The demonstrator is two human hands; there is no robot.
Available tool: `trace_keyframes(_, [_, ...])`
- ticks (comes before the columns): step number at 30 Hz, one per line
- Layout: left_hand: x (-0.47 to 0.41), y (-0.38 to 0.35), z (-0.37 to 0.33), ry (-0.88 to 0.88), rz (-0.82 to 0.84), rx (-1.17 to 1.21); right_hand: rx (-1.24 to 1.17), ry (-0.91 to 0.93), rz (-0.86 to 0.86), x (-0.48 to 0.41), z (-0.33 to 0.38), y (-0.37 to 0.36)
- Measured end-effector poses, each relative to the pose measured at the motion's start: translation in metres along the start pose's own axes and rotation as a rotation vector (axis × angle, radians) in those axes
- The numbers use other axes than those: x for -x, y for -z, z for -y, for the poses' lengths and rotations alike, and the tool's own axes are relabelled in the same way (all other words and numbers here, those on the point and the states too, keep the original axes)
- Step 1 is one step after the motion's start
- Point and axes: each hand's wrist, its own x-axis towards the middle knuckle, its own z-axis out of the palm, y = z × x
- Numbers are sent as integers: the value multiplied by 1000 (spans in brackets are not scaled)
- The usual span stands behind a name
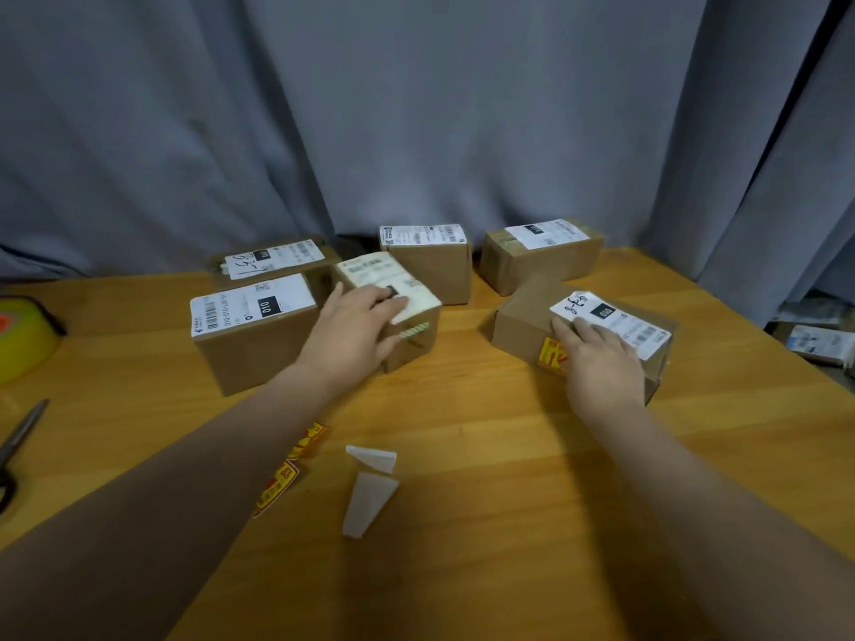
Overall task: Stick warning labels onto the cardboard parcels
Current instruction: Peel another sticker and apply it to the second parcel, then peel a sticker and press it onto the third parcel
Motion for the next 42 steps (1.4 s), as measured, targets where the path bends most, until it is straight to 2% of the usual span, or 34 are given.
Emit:
trace_keyframes(3, [2,-1,-27,-131,-40,109,-201,-62,-43,-12,-1,-2])
trace_keyframes(6, [-7,-10,-54,-173,-32,124,-536,-140,-82,-20,2,6])
trace_keyframes(8, [-17,-13,-63,-136,-48,166,-718,-95,-100,-21,12,13])
trace_keyframes(10, [-29,-10,-64,-69,-28,277,-775,44,-104,-20,27,19])
trace_keyframes(12, [-37,-5,-55,29,7,486,-696,158,-28,-22,45,20])
trace_keyframes(14, [-39,0,-42,142,-19,643,-533,182,64,-26,66,23])
trace_keyframes(17, [-31,2,-22,217,-95,575,-330,216,36,-34,95,27])
trace_keyframes(21, [-13,0,-2,239,-46,487,-131,317,75,-44,118,23])
trace_keyframes(26, [5,5,2,300,8,527,-119,291,45,-30,99,25])
trace_keyframes(31, [30,7,-5,244,7,559,-54,162,10,3,51,30])
trace_keyframes(35, [44,18,-6,211,17,517,-6,124,22,5,56,41])
trace_keyframes(39, [60,39,12,214,-67,435,-148,239,-77,18,96,45])
trace_keyframes(42, [78,42,33,288,-106,294,-285,368,-7,30,132,41])
